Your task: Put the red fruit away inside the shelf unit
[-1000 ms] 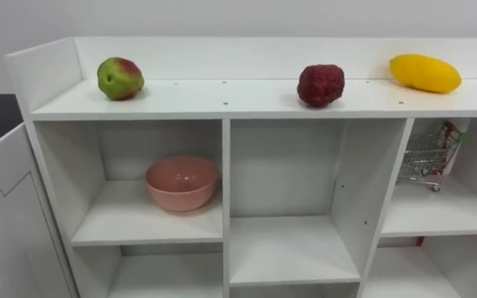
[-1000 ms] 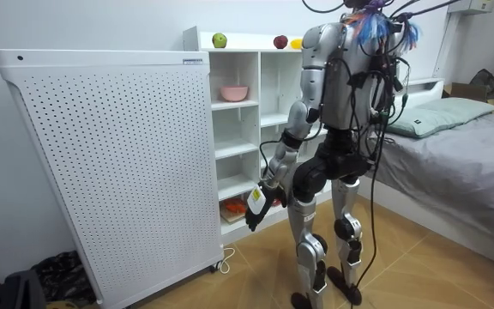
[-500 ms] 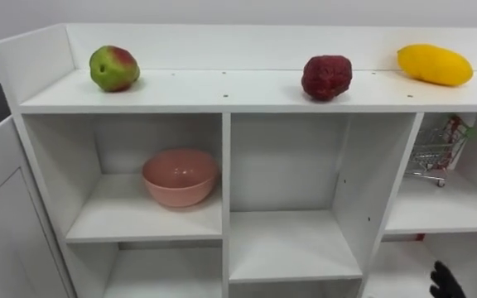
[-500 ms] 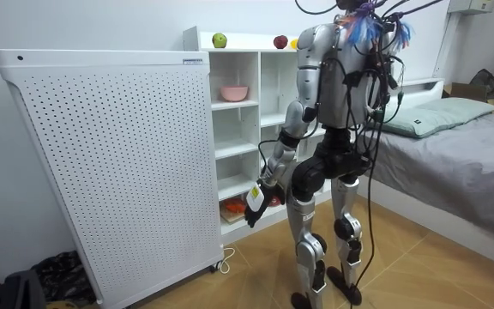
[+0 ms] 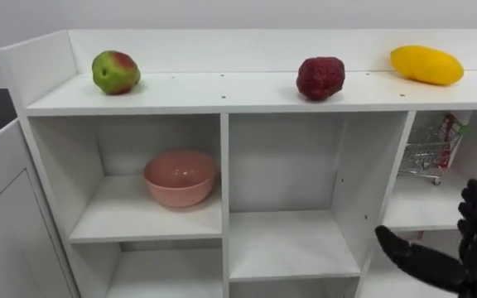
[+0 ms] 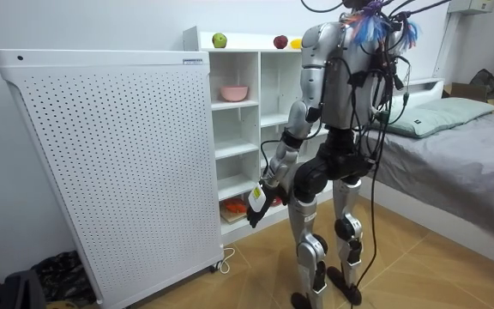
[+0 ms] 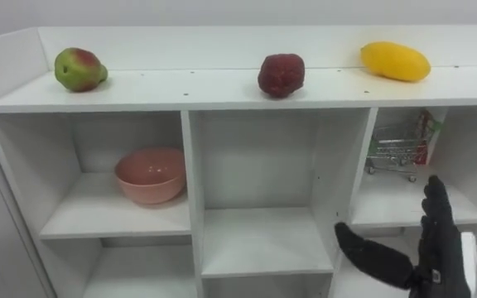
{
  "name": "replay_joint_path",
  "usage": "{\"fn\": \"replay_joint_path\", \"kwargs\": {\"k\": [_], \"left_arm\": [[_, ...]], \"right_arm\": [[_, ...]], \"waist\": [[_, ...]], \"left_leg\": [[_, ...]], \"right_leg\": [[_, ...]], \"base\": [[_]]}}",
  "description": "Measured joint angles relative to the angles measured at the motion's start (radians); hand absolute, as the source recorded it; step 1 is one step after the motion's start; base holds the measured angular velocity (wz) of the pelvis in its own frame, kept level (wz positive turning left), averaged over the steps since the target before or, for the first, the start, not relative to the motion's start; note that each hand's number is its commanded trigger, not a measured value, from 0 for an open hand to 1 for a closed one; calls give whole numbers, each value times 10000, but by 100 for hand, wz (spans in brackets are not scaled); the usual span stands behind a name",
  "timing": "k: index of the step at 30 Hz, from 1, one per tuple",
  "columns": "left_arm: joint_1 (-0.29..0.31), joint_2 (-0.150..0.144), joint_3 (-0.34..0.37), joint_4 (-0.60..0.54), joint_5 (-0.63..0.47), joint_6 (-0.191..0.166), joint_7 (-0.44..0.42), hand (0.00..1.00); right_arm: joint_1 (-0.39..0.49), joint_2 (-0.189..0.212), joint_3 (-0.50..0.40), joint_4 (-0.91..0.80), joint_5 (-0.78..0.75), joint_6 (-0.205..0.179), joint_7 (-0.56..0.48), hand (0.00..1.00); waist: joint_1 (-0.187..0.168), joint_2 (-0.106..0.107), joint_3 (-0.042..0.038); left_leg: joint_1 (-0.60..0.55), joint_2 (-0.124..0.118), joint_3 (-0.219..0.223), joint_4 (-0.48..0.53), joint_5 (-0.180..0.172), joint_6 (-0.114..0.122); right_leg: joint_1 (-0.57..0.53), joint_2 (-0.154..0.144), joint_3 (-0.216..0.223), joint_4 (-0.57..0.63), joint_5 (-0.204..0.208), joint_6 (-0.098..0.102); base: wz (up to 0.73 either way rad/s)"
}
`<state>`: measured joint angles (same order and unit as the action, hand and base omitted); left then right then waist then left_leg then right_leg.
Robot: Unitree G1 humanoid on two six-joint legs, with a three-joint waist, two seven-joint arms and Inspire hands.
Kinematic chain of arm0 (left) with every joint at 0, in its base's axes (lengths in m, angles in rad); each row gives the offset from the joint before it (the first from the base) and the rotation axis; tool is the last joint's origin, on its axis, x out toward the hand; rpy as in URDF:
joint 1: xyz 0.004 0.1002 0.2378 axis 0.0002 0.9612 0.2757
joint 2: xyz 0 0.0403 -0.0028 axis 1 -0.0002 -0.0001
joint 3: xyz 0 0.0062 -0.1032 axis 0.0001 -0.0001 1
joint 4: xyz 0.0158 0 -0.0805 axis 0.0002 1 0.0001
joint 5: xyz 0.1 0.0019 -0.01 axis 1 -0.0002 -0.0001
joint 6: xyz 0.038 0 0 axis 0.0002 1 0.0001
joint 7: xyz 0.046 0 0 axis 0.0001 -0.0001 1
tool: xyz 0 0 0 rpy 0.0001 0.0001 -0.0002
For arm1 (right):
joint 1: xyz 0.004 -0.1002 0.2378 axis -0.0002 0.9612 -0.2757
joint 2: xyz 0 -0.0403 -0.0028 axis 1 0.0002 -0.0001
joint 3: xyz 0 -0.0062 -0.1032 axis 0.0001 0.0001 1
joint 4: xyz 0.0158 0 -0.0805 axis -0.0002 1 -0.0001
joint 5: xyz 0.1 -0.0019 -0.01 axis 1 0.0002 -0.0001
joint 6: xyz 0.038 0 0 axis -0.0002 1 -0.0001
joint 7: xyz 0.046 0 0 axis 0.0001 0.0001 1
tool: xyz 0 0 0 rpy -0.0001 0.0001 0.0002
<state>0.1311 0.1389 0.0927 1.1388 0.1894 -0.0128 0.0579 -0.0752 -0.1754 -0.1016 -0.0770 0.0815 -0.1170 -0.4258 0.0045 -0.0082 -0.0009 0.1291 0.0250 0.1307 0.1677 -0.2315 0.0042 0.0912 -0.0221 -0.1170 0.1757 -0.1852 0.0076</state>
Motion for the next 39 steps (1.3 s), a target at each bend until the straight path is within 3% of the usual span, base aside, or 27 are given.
{"fn": "replay_joint_path", "kwargs": {"k": [3, 11, 18, 22, 25, 30, 39], "left_arm": [[-5, 10, -1, 2, 4, -23, -19, 0], [-33, 58, -179, -2, 0, -22, -24, 0], [-102, 74, -210, 11, -12, -17, -24, 0], [-257, 99, -185, 14, 0, -13, -38, 0], [-387, 130, -186, -7, 3, 17, -72, 0], [-424, 204, -192, -18, -10, 149, -123, 0], [-434, 238, -177, -35, -2, 289, -421, 0]], "right_arm": [[-68, -276, 6, -641, -197, -9, 0, 0], [-607, -463, 7, -811, -421, -49, 45, 0], [-1810, -625, 8, -813, -421, -44, -13, 0], [-2317, -887, 6, -813, -227, -38, -116, 0], [-2474, -998, 7, -813, -178, -6, -116, 0], [-2620, -1032, 8, -813, 39, 92, -76, 0], [-3076, -1035, 5, -137, 556, 324, 284, 0]], "waist": [[95, -76, -5], [260, -90, 9], [303, -105, 25], [472, -224, 61], [584, -360, 37], [615, -444, 11], [611, -399, 35]], "left_leg": [[12, -11, -60, 7, 3, 2], [-15, -28, -241, 18, 14, 2], [-178, -24, -267, 15, 56, -11], [-176, -24, -283, 2, 56, -11], [-176, -23, -304, 2, 56, -11], [-175, -30, -319, 3, 56, -11], [-152, -24, -303, 11, 61, -12]], "right_leg": [[94, -19, -109, -33, 0, 1], [127, -34, -213, -60, 0, 2], [-51, -23, -211, -35, 1, -3], [-53, -21, -226, -47, 1, -2], [-48, -20, -230, -59, 1, -2], [-40, -28, -233, -58, 2, -2], [-13, -24, -227, -51, 4, -5]], "base": [[9], [5], [1], [0], [0], [0], [0]]}}
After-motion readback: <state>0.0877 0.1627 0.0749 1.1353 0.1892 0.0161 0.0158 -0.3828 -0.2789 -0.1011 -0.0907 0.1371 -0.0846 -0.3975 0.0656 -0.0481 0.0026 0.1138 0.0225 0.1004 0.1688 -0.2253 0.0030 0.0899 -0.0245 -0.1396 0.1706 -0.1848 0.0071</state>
